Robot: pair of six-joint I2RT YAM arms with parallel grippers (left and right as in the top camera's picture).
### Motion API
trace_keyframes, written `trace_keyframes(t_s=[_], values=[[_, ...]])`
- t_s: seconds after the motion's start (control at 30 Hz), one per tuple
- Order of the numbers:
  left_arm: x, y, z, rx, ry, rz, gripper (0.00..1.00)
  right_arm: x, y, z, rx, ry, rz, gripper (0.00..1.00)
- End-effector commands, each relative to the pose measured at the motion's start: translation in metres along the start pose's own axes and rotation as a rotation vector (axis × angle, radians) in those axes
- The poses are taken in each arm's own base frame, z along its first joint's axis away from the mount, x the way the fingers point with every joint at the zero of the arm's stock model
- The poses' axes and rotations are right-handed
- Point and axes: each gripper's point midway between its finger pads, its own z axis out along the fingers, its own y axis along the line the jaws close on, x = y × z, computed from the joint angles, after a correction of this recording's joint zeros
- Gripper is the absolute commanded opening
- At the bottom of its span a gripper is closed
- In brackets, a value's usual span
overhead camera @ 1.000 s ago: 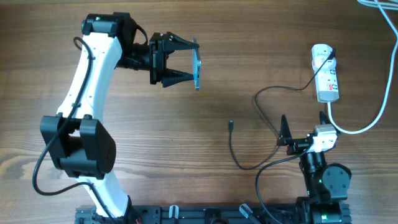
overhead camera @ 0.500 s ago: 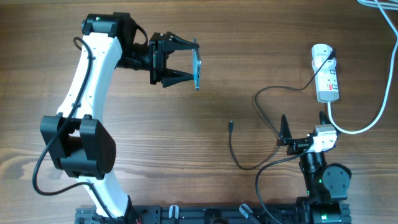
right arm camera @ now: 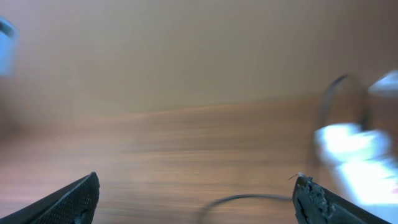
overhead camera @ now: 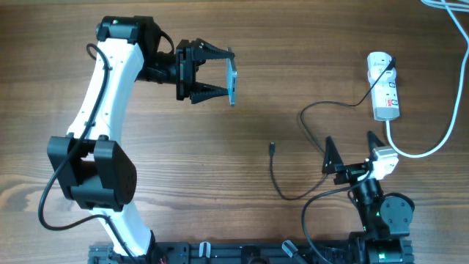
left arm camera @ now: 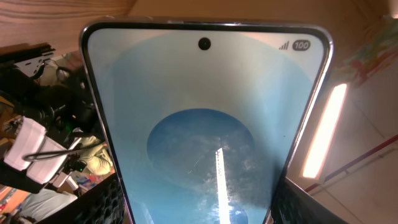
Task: Plug charger to phone and switch on socket
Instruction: 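Move the right gripper toward the phone held by the left gripper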
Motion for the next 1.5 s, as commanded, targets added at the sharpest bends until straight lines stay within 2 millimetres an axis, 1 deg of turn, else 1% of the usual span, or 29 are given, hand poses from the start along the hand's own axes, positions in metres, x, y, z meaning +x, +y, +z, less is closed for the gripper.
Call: trace_keyframes(t_s=[0.0, 0.03, 0.13, 0.17, 0.2, 0.23, 0.27, 0.33, 0.37, 0.43, 0.47, 0.5, 0.57, 0.67, 0.73, 0.77, 0.8, 0.83, 0.9, 0.97, 1.0, 1.1, 1.17, 1.23, 1.27, 1.3, 1.33, 1.4, 1.47], values=[[0.021, -0.013, 0.001, 0.047, 0.029, 0.049, 0.64, 0.004, 0.023, -0.002, -0.123, 0.066, 0.62, 1.0], [0.021, -0.013, 0.001, 0.047, 0.029, 0.049, 0.64, 0.004, 0.023, -0.002, -0.12, 0.073, 0.735, 1.0], [0.021, -0.013, 0.001, 0.047, 0.029, 0.049, 0.64, 0.002, 0.034, -0.004, -0.164, 0.134, 1.145, 1.0], [0.021, -0.013, 0.001, 0.047, 0.029, 0.049, 0.64, -0.004, 0.042, -0.005, -0.209, 0.143, 1.165, 1.0], [0.021, -0.013, 0.001, 0.047, 0.029, 0.049, 0.64, -0.014, 0.051, -0.008, -0.278, 0.135, 1.127, 1.0], [0.021, -0.013, 0.001, 0.047, 0.029, 0.049, 0.64, -0.033, 0.064, -0.014, -0.381, 0.092, 1.035, 1.0], [0.021, -0.013, 0.001, 0.047, 0.029, 0.049, 0.64, -0.046, 0.071, -0.018, -0.438, 0.054, 0.976, 1.0], [0.021, -0.013, 0.001, 0.047, 0.029, 0.049, 0.64, -0.071, 0.081, -0.027, -0.495, -0.005, 0.892, 0.99], [0.021, -0.013, 0.001, 0.047, 0.029, 0.049, 0.64, -0.08, 0.085, -0.03, -0.504, -0.013, 0.852, 0.99], [0.021, -0.013, 0.001, 0.047, 0.029, 0.048, 0.64, -0.097, 0.094, -0.035, -0.496, -0.008, 0.729, 0.99], [0.021, -0.013, 0.001, 0.047, 0.029, 0.048, 0.64, -0.101, 0.095, -0.035, -0.479, 0.005, 0.693, 0.99], [0.021, -0.013, 0.001, 0.047, 0.029, 0.048, 0.64, -0.107, 0.096, -0.033, -0.426, 0.041, 0.608, 1.0], [0.021, -0.013, 0.001, 0.047, 0.029, 0.049, 0.64, -0.115, 0.088, -0.027, -0.297, 0.124, 0.504, 1.0], [0.021, -0.013, 0.001, 0.047, 0.029, 0.048, 0.64, -0.117, 0.063, -0.014, -0.064, 0.277, 0.434, 1.0], [0.021, -0.013, 0.001, 0.047, 0.029, 0.048, 0.64, -0.117, 0.059, 0.0, -0.02, 0.359, 0.457, 1.0], [0.021, -0.013, 0.001, 0.047, 0.029, 0.048, 0.64, -0.115, 0.064, 0.007, -0.043, 0.399, 0.482, 1.0], [0.021, -0.013, 0.001, 0.047, 0.029, 0.049, 0.64, -0.114, 0.074, 0.014, -0.095, 0.435, 0.534, 1.0], [0.021, -0.013, 0.001, 0.047, 0.029, 0.049, 0.64, -0.115, 0.089, 0.017, -0.187, 0.466, 0.563, 1.0], [0.021, -0.013, 0.001, 0.047, 0.028, 0.049, 0.64, -0.118, 0.111, 0.021, -0.354, 0.501, 0.536, 1.0], [0.021, -0.013, 0.001, 0.047, 0.029, 0.049, 0.64, -0.112, 0.115, 0.026, -0.381, 0.533, 0.53, 0.99], [0.021, -0.013, 0.001, 0.047, 0.028, 0.049, 0.64, -0.108, 0.117, 0.026, -0.385, 0.546, 0.494, 1.0], [0.021, -0.013, 0.001, 0.047, 0.028, 0.049, 0.64, -0.097, 0.104, 0.027, -0.22, 0.611, 0.392, 0.99], [0.021, -0.013, 0.001, 0.047, 0.028, 0.05, 0.64, -0.103, 0.094, 0.025, -0.087, 0.658, 0.291, 1.0], [0.021, -0.013, 0.001, 0.047, 0.028, 0.05, 0.64, -0.115, 0.095, 0.022, -0.02, 0.705, 0.217, 1.0], [0.021, -0.013, 0.001, 0.047, 0.028, 0.051, 0.64, -0.12, 0.098, 0.022, 0.001, 0.728, 0.19, 0.99], [0.021, -0.013, 0.001, 0.047, 0.028, 0.053, 0.64, -0.128, 0.107, 0.022, 0.01, 0.761, 0.148, 0.99], [0.021, -0.013, 0.001, 0.047, 0.028, 0.056, 0.64, -0.133, 0.118, 0.022, -0.002, 0.784, 0.116, 0.99], [0.021, -0.013, 0.001, 0.047, 0.028, 0.056, 0.64, -0.14, 0.147, 0.025, -0.056, 0.818, 0.047, 0.98], [0.021, -0.013, 0.002, 0.045, 0.03, 0.056, 0.65, -0.144, 0.167, 0.029, -0.07, 0.821, -0.008, 0.96]])
